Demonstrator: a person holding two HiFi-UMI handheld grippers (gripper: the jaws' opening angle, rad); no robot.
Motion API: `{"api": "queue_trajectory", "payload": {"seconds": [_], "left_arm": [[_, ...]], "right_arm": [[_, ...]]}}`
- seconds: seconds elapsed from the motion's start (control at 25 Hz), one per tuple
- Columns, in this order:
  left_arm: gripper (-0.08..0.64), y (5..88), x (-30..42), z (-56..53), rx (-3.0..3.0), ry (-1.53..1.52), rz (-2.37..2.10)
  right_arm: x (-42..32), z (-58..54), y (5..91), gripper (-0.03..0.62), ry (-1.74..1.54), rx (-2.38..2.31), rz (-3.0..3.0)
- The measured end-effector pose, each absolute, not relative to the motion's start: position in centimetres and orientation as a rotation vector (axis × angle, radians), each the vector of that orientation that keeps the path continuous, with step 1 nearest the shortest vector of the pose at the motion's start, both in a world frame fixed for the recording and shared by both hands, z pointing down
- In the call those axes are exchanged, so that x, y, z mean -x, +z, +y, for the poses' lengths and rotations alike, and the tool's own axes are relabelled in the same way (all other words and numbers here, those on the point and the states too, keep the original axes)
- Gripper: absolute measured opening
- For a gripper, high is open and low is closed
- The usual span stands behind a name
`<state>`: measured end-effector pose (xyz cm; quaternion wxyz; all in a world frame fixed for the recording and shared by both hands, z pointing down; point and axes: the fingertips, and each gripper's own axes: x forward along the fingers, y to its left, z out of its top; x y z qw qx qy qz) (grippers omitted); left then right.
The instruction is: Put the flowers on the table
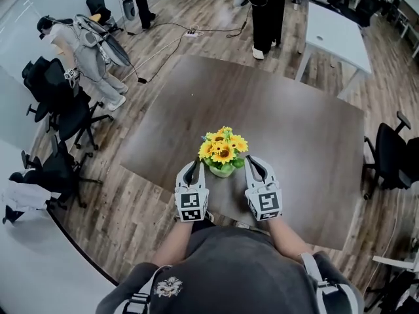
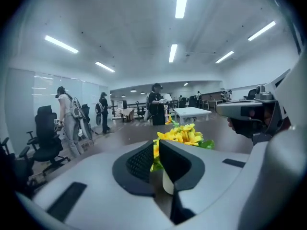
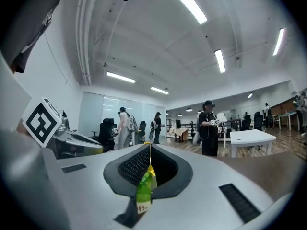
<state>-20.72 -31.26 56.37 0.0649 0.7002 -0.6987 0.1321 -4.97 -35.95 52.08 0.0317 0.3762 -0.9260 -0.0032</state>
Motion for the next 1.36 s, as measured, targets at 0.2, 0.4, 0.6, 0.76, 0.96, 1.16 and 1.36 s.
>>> {"api": "queue_trajectory", "payload": {"seconds": [0.2, 0.4, 0.6, 0.76, 0.96, 1.16, 1.36], "left_arm": [[0.008, 51.8, 20.2, -32.9, -2.221, 0.271, -2.136], [0.008, 48.2, 19.2, -34.1, -2.305, 0.177, -2.162], [0.008, 46.8, 18.4, -34.9, -2.354, 0.134, -2.162], [0.008, 46.5, 18.0, -35.1, -2.371, 0.132, -2.16], [0.008, 46.6, 18.2, -34.9, -2.371, 0.148, -2.164], [0.008, 47.2, 18.1, -34.3, -2.346, 0.159, -2.159], [0.008, 47.7, 18.3, -34.2, -2.341, 0.179, -2.186]], "right_arm": [[5.4, -36.7, 47.2, 0.025, -0.139, -1.18, -2.933], [4.9, -36.6, 44.2, 0.023, -0.236, -1.21, -2.96], [4.1, -36.7, 44.5, 0.023, -0.25, -1.258, -2.942], [3.8, -36.6, 44.3, 0.023, -0.269, -1.265, -2.925], [3.3, -36.3, 43.6, 0.023, -0.307, -1.276, -2.949], [2.7, -36.0, 44.0, 0.023, -0.301, -1.283, -2.936], [2.7, -36.0, 44.4, 0.023, -0.297, -1.272, -2.945]]}}
